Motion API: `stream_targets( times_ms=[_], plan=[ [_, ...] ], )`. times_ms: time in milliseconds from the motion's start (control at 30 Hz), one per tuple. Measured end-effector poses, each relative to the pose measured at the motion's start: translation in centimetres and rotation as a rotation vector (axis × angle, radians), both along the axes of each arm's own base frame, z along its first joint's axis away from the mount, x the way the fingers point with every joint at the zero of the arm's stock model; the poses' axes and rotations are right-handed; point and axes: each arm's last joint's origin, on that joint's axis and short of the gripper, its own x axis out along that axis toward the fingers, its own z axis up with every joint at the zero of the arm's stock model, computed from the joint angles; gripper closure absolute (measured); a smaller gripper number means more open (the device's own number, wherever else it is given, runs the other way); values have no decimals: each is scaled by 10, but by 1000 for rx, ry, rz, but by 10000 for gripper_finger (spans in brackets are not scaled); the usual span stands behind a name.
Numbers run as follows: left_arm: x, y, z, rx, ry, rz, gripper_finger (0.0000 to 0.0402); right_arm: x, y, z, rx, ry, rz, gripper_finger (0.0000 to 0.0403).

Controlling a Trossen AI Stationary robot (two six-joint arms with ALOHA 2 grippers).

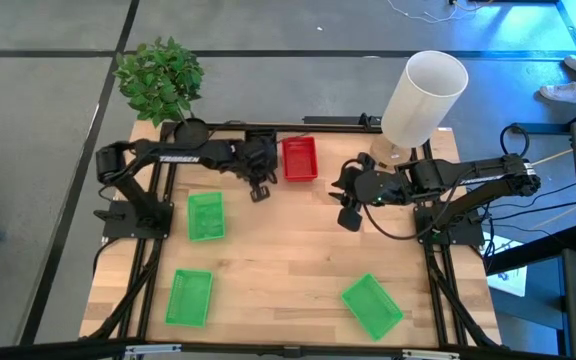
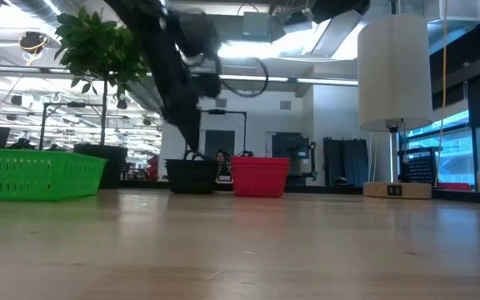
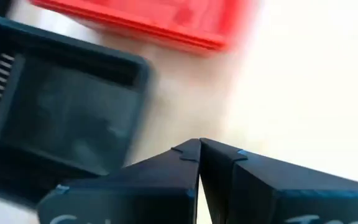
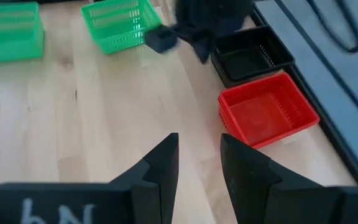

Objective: Stack baskets by color
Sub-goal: Adjust the top left green bin

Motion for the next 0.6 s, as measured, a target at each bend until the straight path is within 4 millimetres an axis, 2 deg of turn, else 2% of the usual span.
stream_targets(
  times_ms=[133,333,500,600],
  plan=[
    [-10,-37,30,-24,-48,-43,401,0,1,0,-35,23,69,285],
    [-44,-92,71,-144,-117,15,401,2,3,1,-45,30,201,285],
    [-74,-129,85,-238,-123,207,401,7,6,7,-47,-41,265,285],
    [-95,-148,86,-285,-70,322,401,14,10,8,-59,-83,377,285]
  ],
)
